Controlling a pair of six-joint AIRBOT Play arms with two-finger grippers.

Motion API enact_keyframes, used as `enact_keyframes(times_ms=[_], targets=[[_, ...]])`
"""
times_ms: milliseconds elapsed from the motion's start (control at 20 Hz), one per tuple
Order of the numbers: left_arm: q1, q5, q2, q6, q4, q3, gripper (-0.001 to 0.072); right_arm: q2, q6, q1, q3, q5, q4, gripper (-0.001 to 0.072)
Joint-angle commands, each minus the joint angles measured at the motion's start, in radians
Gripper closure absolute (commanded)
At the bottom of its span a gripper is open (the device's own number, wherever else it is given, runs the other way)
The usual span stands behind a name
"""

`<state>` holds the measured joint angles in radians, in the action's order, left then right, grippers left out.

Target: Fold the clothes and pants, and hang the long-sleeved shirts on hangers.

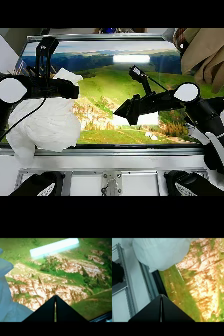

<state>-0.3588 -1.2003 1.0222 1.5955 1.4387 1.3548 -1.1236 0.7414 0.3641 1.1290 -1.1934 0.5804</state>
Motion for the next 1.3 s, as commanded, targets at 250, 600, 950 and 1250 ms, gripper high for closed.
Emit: enact_keyframes(times_ms=[250, 600, 950, 1250], targets=[[-0.001, 0.0, -0.001, -0.002, 0.0, 0.0, 0.0693, -0.001, 0.0, 0.001, 0.0, 0.0, 0.0, 0.0697], [-0.001, 0.0, -0.001, -0.002, 0.0, 0.0, 0.0692, -0.001, 0.0, 0.001, 0.0, 0.0, 0.0, 0.0697], [-0.001, 0.0, -0.001, -0.002, 0.0, 0.0, 0.0692, -0.001, 0.0, 0.001, 0.0, 0.0, 0.0, 0.0697], [-0.002, 0.011, 0.0, -0.002, 0.012, 0.0, 0.0679, -0.001, 0.0, 0.001, 0.0, 0.0, 0.0, 0.0697]])
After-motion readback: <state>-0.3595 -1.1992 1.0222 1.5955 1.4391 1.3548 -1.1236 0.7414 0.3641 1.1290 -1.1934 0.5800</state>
